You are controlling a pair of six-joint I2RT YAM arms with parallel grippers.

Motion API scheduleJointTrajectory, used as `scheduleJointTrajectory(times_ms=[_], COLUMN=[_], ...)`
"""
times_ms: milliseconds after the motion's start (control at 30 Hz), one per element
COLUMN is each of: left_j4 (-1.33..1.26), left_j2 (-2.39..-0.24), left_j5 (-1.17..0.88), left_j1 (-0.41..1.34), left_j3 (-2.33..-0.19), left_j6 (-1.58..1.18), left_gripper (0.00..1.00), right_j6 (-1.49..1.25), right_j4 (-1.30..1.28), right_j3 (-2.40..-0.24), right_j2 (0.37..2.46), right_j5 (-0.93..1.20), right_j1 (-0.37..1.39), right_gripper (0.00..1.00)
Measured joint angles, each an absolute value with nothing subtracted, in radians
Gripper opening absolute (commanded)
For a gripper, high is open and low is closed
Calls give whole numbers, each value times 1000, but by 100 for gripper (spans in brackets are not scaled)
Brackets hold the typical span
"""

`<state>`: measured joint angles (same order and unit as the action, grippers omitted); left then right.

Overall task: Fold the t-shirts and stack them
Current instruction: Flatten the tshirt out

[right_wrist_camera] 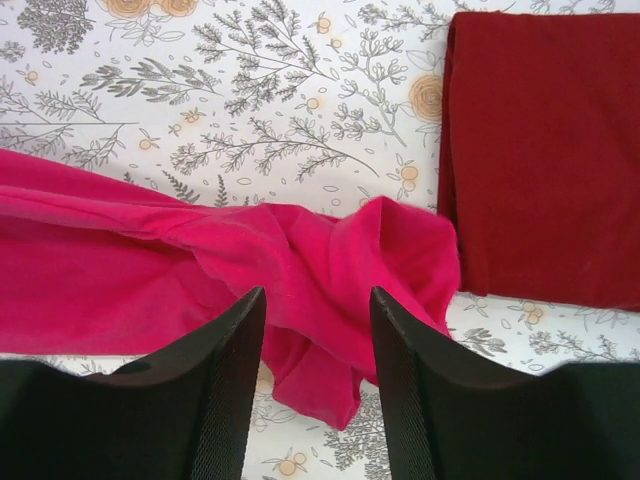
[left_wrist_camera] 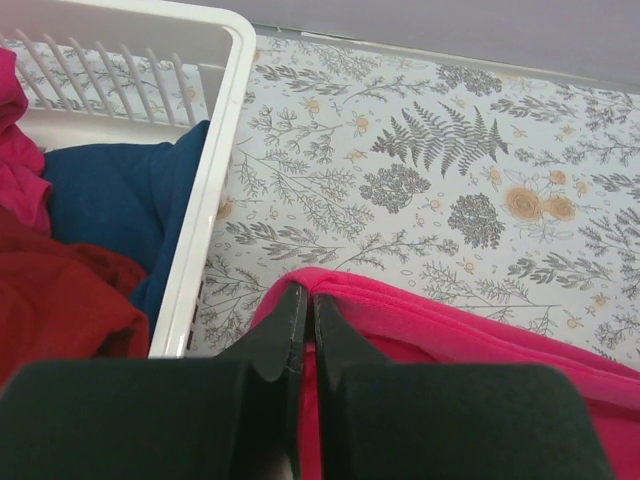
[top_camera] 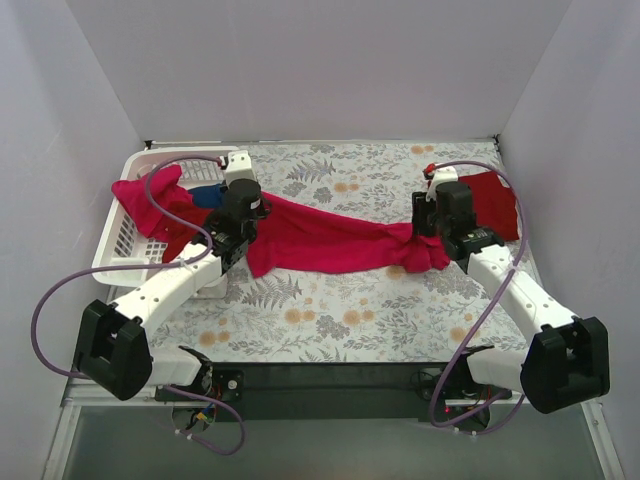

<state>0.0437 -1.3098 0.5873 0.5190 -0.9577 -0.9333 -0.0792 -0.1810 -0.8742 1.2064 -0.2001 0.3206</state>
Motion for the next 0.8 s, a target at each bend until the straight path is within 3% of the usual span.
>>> scheduleJointTrajectory(times_ms=[400,800], left_j4=[27,27], left_j2=[-1343,-1354], left_j5=[538,533], left_j1=[513,512], left_j3=[-937,-937], left_j6=[-931,-931], left_gripper=[0,0], right_j6=[-117,-133], right_j4=[-136,-26], right_j3=[-787,-788], right_j2=[1274,1429], right_j5=[5,82], right_j1=[320,320], right_gripper=[56,49])
